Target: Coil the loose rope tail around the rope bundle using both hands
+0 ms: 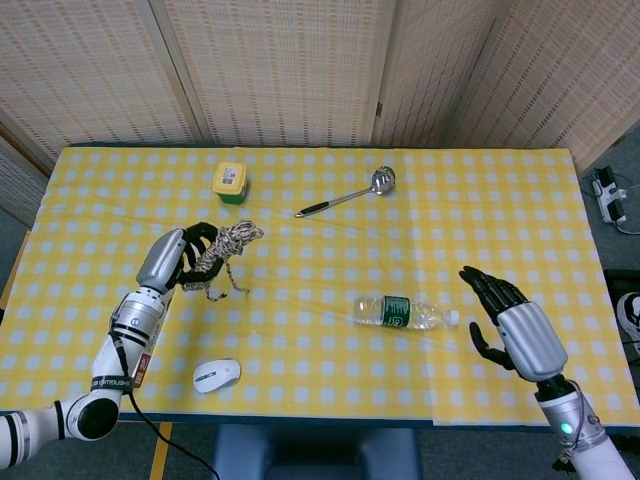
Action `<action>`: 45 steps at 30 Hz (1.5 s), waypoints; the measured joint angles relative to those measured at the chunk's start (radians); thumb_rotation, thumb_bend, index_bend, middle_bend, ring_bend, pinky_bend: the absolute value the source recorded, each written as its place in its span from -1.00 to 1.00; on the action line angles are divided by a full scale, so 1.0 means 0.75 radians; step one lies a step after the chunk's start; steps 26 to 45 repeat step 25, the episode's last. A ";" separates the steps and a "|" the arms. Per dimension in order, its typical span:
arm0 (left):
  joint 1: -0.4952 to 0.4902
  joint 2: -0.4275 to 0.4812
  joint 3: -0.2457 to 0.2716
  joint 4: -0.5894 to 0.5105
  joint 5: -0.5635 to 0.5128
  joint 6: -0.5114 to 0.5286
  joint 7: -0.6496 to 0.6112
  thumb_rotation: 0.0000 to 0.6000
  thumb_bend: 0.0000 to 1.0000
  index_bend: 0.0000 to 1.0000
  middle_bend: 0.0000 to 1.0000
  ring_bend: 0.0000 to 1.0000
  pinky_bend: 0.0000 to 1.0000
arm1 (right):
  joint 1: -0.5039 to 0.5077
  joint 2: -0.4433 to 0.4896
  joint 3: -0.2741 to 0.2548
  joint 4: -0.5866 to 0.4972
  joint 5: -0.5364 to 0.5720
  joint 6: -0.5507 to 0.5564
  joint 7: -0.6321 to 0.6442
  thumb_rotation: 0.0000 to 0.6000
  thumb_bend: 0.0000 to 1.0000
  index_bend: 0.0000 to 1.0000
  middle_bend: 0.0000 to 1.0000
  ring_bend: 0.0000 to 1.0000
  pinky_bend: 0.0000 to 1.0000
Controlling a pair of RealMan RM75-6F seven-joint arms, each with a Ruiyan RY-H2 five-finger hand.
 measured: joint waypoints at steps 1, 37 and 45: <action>0.003 0.000 0.004 0.000 0.008 0.004 0.000 1.00 0.29 0.22 0.33 0.24 0.33 | -0.029 -0.004 -0.012 0.033 -0.002 0.031 0.014 1.00 0.20 -0.93 -0.85 -0.78 -0.72; 0.026 -0.020 0.038 0.012 0.078 0.043 -0.019 1.00 0.29 0.22 0.33 0.24 0.33 | -0.261 -0.089 -0.010 0.343 0.097 0.239 0.174 1.00 0.19 -0.93 -0.85 -0.79 -0.74; 0.026 -0.020 0.038 0.012 0.078 0.043 -0.019 1.00 0.29 0.22 0.33 0.24 0.33 | -0.261 -0.089 -0.010 0.343 0.097 0.239 0.174 1.00 0.19 -0.93 -0.85 -0.79 -0.74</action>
